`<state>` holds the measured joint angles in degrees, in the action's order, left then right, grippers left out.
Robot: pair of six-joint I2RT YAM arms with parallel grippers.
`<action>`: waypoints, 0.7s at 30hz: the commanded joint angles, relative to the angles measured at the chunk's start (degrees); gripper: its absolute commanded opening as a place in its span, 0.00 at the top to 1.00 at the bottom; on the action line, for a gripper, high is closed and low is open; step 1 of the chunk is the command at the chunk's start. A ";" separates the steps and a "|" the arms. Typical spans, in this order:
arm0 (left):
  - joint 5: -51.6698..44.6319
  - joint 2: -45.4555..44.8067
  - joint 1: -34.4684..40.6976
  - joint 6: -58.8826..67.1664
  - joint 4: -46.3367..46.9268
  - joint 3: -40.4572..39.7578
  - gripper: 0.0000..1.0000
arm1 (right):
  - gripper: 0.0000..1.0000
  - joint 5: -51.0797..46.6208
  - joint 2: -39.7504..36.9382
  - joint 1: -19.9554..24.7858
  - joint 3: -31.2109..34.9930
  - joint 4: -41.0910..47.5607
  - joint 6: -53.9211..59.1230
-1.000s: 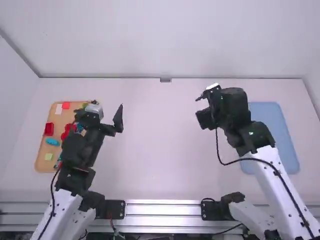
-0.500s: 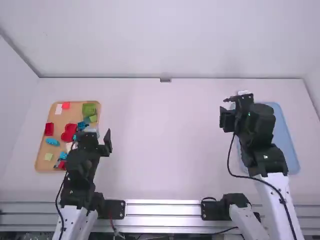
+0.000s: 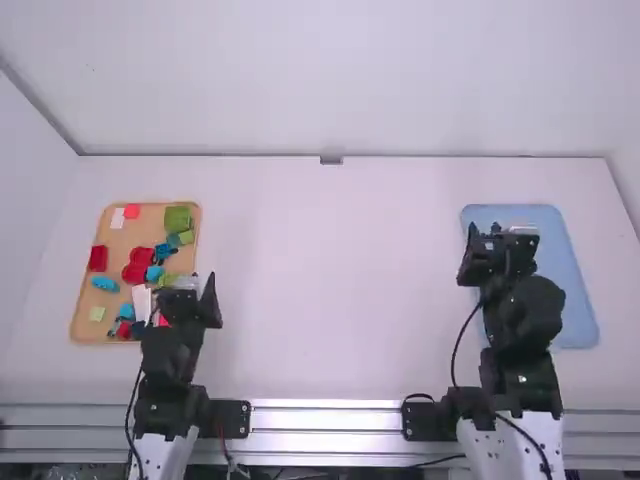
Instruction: Assemble lego blocks to make yellow taxi
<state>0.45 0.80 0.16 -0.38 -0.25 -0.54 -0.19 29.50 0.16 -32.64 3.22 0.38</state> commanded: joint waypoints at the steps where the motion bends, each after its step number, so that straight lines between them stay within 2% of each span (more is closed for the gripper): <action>1: -0.45 -0.80 -0.16 0.38 0.25 0.54 0.70 | 0.68 0.19 -3.26 -0.16 3.37 -2.45 -0.38; 13: -0.45 -0.80 -0.16 0.38 0.25 0.54 0.89 | 0.92 0.19 -17.05 -0.16 17.16 -3.22 -0.38; 18: -0.45 -0.80 -0.16 0.38 0.25 0.54 0.95 | 1.00 0.19 -21.39 -0.16 21.50 -3.22 -0.38; 21: -0.45 -0.80 -0.16 0.38 0.25 0.54 0.98 | 1.00 0.19 -23.55 -0.16 23.66 -3.22 -0.38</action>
<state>0.45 0.36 0.16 -0.43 -0.25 -0.54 -0.01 7.09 0.16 -9.98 0.21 0.12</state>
